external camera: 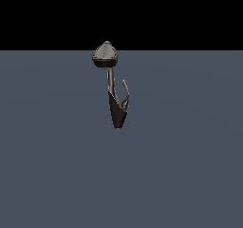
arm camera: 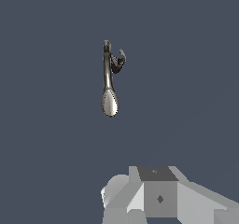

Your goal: Turn on the faucet by rotating a designated handle.

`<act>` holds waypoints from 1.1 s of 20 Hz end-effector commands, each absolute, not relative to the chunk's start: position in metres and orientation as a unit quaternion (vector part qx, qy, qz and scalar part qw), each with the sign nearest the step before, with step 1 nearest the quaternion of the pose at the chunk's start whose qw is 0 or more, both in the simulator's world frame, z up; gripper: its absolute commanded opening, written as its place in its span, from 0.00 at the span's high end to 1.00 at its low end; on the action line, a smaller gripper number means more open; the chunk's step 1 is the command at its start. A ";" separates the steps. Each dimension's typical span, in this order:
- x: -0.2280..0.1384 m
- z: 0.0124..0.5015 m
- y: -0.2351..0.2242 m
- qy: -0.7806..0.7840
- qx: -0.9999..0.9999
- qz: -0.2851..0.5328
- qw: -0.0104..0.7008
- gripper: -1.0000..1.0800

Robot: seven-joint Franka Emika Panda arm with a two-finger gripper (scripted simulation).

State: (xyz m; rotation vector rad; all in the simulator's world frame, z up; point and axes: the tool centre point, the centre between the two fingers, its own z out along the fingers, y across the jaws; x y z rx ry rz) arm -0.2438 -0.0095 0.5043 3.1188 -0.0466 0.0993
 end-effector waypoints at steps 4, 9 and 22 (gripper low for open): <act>-0.242 0.503 -0.009 -0.018 0.999 0.030 0.009 1.00; -0.233 0.497 -0.006 -0.036 0.999 0.022 0.002 1.00; -0.171 0.454 0.010 -0.158 0.985 -0.037 -0.050 1.00</act>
